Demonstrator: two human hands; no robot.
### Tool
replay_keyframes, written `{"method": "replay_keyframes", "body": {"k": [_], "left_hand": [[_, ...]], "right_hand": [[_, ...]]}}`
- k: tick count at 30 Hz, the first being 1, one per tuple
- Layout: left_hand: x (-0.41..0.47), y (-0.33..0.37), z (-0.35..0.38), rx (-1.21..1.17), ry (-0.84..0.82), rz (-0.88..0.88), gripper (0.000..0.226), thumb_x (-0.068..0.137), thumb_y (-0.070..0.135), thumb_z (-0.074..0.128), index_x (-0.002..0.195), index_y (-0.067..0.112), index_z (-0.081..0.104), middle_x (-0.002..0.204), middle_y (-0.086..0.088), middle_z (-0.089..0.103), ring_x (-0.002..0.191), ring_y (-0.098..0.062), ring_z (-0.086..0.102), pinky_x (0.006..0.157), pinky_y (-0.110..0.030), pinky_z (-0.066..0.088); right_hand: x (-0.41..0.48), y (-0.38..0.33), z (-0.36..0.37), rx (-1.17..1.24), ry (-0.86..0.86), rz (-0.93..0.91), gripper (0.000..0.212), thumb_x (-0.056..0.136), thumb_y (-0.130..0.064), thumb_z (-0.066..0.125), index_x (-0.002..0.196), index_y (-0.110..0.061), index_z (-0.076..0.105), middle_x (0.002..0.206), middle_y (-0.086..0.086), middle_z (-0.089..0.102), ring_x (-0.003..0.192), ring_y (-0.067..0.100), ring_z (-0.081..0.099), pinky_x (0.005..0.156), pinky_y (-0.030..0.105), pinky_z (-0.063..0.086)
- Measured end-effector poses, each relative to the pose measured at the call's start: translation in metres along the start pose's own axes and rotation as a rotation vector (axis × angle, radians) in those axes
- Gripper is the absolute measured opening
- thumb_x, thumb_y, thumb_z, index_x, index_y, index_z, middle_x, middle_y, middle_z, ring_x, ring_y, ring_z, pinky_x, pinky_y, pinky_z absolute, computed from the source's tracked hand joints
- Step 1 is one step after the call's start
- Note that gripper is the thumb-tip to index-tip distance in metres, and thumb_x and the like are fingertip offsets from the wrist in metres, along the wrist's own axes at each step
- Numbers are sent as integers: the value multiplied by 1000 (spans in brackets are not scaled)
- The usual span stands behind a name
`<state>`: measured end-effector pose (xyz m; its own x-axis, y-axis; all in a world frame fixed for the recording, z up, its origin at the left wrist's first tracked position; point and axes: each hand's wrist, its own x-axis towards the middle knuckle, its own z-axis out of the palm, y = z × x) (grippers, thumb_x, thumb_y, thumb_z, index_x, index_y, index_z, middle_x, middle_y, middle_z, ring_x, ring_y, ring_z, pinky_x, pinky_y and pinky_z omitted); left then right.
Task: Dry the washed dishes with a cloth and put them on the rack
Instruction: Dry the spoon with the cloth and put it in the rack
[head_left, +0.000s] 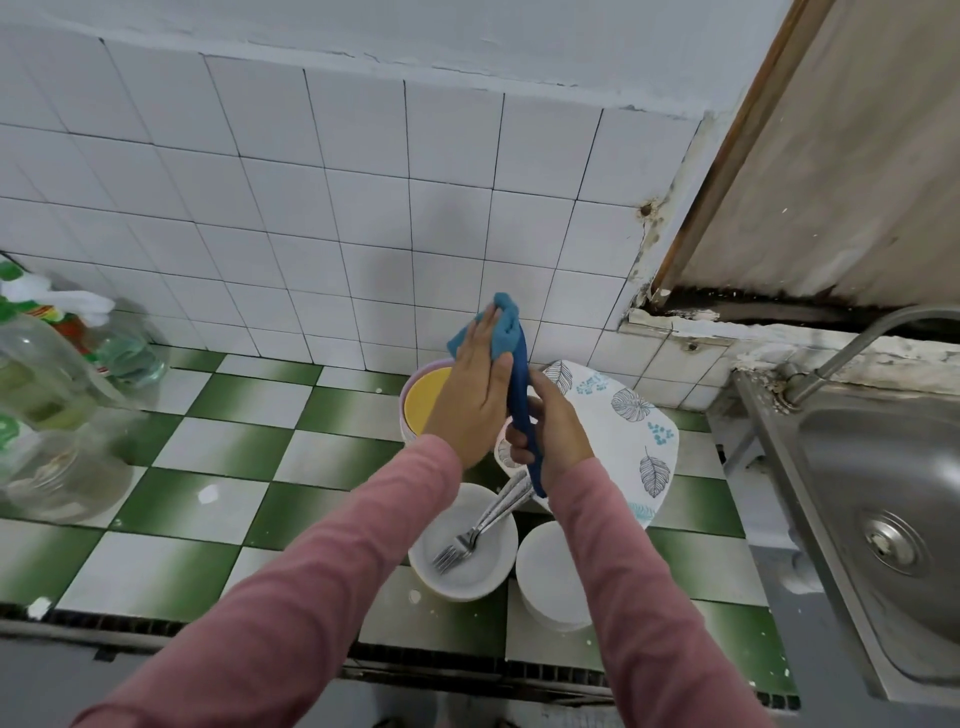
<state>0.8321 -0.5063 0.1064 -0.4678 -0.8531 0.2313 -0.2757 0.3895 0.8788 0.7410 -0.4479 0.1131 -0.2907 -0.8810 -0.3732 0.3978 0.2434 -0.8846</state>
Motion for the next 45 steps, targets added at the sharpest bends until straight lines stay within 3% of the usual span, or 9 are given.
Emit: {"method": "replay_keyframes", "body": {"k": [7, 10, 15, 22, 30, 33, 37, 42, 45], "left_hand": [[-10, 2, 1, 196, 13, 149, 52, 106, 28, 28, 155, 17, 16, 163, 5, 13, 151, -11, -2, 124, -40, 6], [-15, -7, 4, 334, -62, 266, 56, 102, 37, 21, 155, 20, 16, 163, 5, 15, 152, -11, -2, 124, -40, 3], [12, -1, -13, 145, 51, 81, 51, 107, 25, 29, 156, 17, 16, 164, 3, 14, 150, -11, 1, 124, -43, 11], [-28, -5, 1, 288, -117, 247, 54, 103, 28, 27, 154, 14, 22, 163, 0, 19, 151, -13, 3, 124, -39, 11], [-3, -2, -14, 33, 100, 22, 44, 107, 23, 34, 150, 13, 34, 154, -1, 37, 143, -16, 31, 119, -38, 27], [-25, -13, -3, 269, -20, 230, 46, 106, 25, 33, 151, 16, 33, 158, 7, 27, 148, -8, 11, 123, -29, 9], [-38, -17, 7, 287, -57, 328, 54, 103, 31, 27, 150, 8, 36, 156, 6, 30, 148, 1, 2, 121, -20, -3], [-17, 0, -4, 147, 32, 147, 47, 106, 26, 30, 151, 14, 33, 159, 3, 29, 148, -5, 9, 121, -22, 8], [4, 0, -16, 3, 75, -5, 46, 107, 27, 32, 151, 15, 32, 156, 2, 34, 148, -15, 22, 122, -32, 21]], "right_hand": [[-4, 3, 4, 221, -83, 53, 88, 89, -79, 11, 127, -18, 62, 72, 1, 63, 49, 14, 44, 38, 17, 33], [-1, 3, 8, 266, -55, 48, 86, 86, -83, 11, 112, -26, 70, 100, 3, 73, 79, 21, 65, 53, 22, 42], [-6, 7, 6, 319, -165, 63, 96, 81, -88, 14, 121, -18, 66, 75, 6, 51, 51, 14, 30, 40, 18, 23], [0, 3, 4, 270, -46, 40, 90, 85, -83, 10, 127, -23, 62, 110, 10, 67, 70, 20, 59, 44, 18, 40], [-10, 20, -2, 284, -141, 97, 98, 83, -87, 12, 123, -14, 63, 70, 7, 47, 46, 14, 31, 43, 19, 16], [-8, 10, 2, 352, -110, 95, 95, 85, -84, 13, 123, -13, 63, 81, 5, 62, 54, 18, 53, 41, 18, 37], [-10, 4, 5, 429, -112, 101, 92, 85, -84, 14, 121, -15, 64, 111, 9, 73, 99, 22, 71, 70, 32, 58], [-14, 13, 7, 366, -124, 107, 100, 83, -86, 11, 132, -14, 60, 87, 6, 58, 52, 17, 53, 40, 19, 38], [-14, 20, 6, 325, -167, 74, 100, 78, -90, 13, 116, -17, 69, 81, 6, 47, 54, 15, 36, 40, 20, 29]]}}
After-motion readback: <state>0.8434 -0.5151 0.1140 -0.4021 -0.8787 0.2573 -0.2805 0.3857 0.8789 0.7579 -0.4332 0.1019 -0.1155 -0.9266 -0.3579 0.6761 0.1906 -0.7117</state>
